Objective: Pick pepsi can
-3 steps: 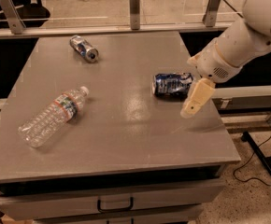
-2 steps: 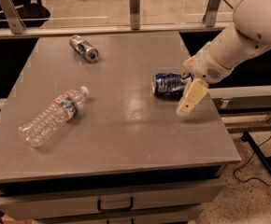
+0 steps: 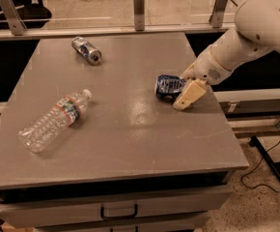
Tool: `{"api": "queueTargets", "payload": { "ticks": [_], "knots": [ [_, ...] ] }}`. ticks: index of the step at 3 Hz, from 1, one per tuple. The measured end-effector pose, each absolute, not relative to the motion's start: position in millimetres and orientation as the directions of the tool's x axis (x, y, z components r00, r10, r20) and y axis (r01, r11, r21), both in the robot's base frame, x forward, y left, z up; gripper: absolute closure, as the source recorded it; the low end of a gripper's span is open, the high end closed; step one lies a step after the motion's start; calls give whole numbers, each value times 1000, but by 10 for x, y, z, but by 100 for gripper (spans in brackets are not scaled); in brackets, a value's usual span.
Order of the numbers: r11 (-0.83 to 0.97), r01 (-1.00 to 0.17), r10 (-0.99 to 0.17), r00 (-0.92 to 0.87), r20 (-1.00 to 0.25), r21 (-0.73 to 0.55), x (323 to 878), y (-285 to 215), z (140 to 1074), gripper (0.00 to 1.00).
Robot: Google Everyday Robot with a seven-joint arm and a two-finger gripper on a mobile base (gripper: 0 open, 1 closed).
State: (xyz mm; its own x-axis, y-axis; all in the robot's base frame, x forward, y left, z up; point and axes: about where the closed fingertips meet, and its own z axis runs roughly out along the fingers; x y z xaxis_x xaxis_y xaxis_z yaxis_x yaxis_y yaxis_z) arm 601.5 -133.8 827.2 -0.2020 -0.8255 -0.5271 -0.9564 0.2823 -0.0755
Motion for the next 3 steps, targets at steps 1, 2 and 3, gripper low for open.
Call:
{"api": "queueTargets", "payload": {
  "ticks": [1,2,3],
  "knots": [
    [264,-962,-811,-182,-555,-71,5952,-1323,8414,64],
    [223,-972,-778,-132,-614,-72,5739,-1236,8731,88],
    [197,-979,-706,-109,-700,-46,5566,-1092,9054,100]
  ]
}}
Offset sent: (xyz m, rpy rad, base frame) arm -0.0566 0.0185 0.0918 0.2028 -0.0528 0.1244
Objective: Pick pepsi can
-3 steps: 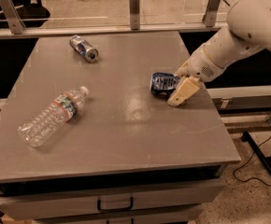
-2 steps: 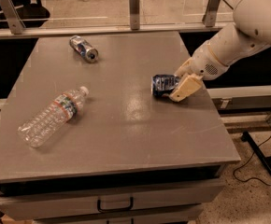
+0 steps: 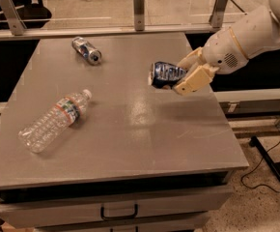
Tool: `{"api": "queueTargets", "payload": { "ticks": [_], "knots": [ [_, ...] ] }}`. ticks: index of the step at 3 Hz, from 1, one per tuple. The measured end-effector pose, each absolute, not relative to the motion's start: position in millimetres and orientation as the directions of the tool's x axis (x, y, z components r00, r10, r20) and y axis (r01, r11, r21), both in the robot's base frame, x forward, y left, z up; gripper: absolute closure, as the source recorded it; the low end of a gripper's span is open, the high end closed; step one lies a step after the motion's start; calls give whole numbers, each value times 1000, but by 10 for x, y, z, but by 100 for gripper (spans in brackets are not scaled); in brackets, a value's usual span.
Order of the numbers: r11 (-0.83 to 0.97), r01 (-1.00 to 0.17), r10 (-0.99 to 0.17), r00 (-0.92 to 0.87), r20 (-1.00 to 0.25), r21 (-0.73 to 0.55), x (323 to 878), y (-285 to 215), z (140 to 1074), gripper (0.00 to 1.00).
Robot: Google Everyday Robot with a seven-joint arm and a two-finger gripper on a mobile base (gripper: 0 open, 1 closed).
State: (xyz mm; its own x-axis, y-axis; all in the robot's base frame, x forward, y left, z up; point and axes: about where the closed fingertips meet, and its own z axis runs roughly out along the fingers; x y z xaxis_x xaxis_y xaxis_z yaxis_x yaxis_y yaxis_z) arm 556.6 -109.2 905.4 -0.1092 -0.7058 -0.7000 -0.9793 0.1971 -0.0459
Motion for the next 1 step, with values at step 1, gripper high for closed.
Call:
{"api": "queueTargets", "payload": {
  "ticks": [1],
  "knots": [
    [192,-981,-689,-109,-717,-36,5544,-1041,9096,100]
  ]
}}
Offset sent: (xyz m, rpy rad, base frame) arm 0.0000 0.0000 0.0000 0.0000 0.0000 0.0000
